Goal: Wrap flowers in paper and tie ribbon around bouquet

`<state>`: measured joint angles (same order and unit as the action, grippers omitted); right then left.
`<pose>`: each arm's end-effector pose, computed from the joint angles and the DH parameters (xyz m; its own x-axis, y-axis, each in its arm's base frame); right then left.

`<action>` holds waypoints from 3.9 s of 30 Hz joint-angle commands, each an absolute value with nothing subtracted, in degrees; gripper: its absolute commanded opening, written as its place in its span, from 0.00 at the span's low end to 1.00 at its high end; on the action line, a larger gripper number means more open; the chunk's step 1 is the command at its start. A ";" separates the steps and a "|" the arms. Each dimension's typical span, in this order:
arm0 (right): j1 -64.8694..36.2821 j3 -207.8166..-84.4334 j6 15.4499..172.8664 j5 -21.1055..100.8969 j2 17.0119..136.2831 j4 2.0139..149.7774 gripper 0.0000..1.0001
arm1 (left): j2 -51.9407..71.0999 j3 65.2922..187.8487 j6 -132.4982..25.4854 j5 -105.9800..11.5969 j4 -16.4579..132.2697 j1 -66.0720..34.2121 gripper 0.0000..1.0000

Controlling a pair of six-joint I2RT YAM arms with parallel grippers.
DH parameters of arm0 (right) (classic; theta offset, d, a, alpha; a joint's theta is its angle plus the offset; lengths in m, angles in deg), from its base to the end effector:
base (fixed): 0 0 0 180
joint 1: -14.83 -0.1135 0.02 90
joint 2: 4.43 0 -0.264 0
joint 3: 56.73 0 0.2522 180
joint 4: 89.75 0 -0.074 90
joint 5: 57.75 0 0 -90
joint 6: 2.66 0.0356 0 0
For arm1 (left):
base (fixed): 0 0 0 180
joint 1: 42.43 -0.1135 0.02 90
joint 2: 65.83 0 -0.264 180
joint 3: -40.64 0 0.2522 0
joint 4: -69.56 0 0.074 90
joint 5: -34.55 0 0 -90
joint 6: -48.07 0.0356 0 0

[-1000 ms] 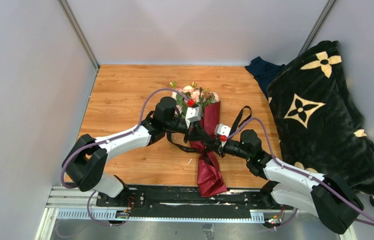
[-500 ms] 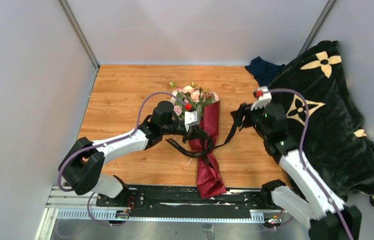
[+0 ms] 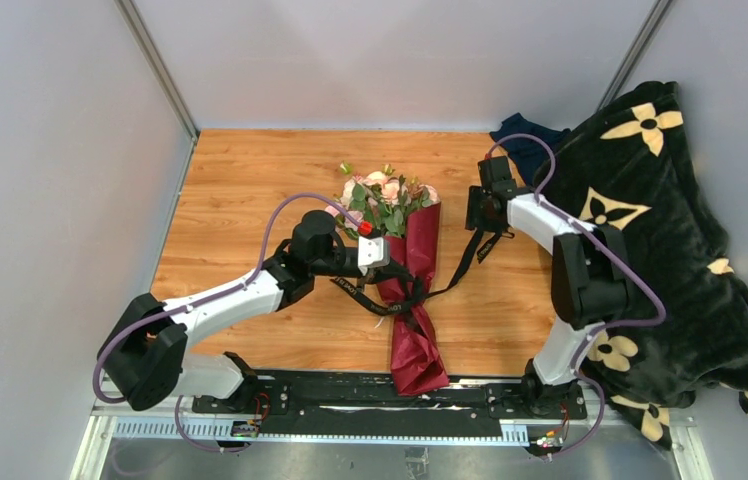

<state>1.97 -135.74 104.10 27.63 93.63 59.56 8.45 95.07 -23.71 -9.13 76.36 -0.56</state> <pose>0.3576 0.0787 0.2090 -0.7617 0.1209 -0.6365 0.0507 0.9905 0.1275 0.1926 -0.2072 0.2597 0.1484 0.1569 -0.9764 0.9888 -0.0053 0.1495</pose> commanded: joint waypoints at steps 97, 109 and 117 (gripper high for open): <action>-28.89 -96.61 83.10 49.54 63.31 107.07 0.00 | 6.19 115.53 -26.48 -58.95 17.15 -11.86 0.86; -28.95 -101.04 83.37 51.70 65.92 104.46 0.00 | 21.15 111.09 -55.68 -43.35 18.82 -27.06 0.91; -29.32 -102.99 84.19 49.19 64.64 102.70 0.00 | 21.01 97.91 -56.56 -48.64 31.22 -23.80 0.86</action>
